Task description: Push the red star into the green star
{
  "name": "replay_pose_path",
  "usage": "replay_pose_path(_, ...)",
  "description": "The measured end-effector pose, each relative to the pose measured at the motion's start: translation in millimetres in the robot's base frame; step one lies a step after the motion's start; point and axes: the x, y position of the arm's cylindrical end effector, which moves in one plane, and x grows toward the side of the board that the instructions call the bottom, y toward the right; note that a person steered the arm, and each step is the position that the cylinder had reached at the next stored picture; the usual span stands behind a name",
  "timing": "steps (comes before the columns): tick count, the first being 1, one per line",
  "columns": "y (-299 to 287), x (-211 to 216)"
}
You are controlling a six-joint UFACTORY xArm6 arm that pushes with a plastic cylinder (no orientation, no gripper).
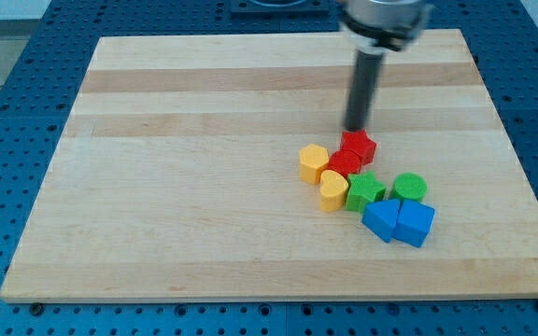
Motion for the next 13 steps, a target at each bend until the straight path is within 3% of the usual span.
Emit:
replay_pose_path(1, -42.2, 14.2)
replay_pose_path(2, -0.4, 48.0)
replay_pose_path(6, 37.5, 37.7)
replay_pose_path(9, 39.1, 63.7)
replay_pose_path(13, 94.4, 43.3)
